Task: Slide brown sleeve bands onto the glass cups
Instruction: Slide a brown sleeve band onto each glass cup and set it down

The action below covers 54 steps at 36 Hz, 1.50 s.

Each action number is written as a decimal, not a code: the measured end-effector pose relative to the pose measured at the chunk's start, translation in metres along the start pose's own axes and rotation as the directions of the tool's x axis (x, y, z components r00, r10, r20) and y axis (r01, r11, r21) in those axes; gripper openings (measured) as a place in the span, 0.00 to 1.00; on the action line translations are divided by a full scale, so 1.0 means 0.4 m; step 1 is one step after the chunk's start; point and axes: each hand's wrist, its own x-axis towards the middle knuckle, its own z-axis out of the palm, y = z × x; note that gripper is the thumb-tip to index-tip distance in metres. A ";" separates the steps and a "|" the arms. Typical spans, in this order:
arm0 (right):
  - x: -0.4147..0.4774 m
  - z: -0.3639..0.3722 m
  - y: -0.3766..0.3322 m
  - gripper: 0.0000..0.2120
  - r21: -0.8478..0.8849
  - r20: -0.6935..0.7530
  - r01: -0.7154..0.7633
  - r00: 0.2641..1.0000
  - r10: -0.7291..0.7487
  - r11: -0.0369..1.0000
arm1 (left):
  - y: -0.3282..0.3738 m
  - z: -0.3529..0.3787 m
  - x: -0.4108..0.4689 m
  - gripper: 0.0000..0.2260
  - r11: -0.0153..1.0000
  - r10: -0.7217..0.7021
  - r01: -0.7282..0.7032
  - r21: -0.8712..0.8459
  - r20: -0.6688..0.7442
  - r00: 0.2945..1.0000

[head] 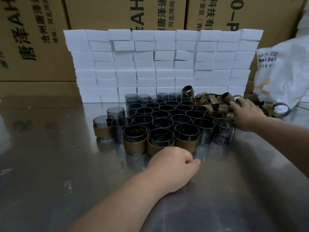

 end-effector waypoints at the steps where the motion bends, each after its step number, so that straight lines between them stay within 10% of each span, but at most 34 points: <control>1: 0.000 -0.001 -0.004 0.38 -0.006 0.058 0.008 0.998 -0.007 1.000 | 0.000 0.000 0.001 0.21 1.000 0.001 -0.001 0.001 0.000 1.000; 5: -0.001 0.001 -0.026 0.25 -0.057 0.219 0.107 0.971 -0.093 0.993 | -0.002 0.003 0.000 0.19 1.000 0.011 -0.011 0.004 -0.002 1.000; 10: 0.010 0.000 -0.032 0.05 0.021 0.028 0.040 0.999 -0.041 0.999 | -0.004 0.001 0.000 0.17 1.000 0.026 -0.026 -0.006 0.002 1.000; 18: 0.016 -0.028 -0.035 0.13 0.062 -0.244 0.027 0.970 -0.011 0.998 | -0.006 0.003 0.002 0.18 0.999 0.034 -0.034 0.000 -0.007 0.999; 31: -0.054 0.000 0.002 0.15 0.387 0.038 -0.200 0.979 0.201 0.900 | -0.005 0.005 0.004 0.22 0.999 0.035 -0.034 0.022 -0.040 0.999; 36: -0.106 0.050 0.021 0.17 0.787 0.067 -0.337 0.880 0.471 0.517 | -0.001 0.001 0.003 0.20 0.999 0.025 -0.024 0.021 -0.048 0.999; 41: -0.158 -0.026 -0.029 0.17 0.960 0.261 -0.163 0.809 0.526 -0.226 | 0.003 -0.003 0.002 0.19 1.000 0.008 -0.008 0.010 -0.055 0.998; 43: -0.177 -0.067 -0.055 0.14 0.931 0.280 -0.092 0.801 0.529 -0.353 | 0.002 -0.003 0.001 0.19 1.000 0.002 -0.002 0.002 -0.057 0.998; 50: -0.284 -0.039 -0.110 0.18 0.939 -0.329 0.267 0.877 0.350 0.215 | 0.002 -0.006 -0.002 0.19 1.000 -0.007 0.006 -0.014 -0.056 0.998; 54: -0.284 -0.014 -0.107 0.17 0.896 -0.373 0.276 0.893 0.252 0.347 | 0.002 -0.006 -0.002 0.19 1.000 -0.005 0.004 -0.023 -0.055 0.998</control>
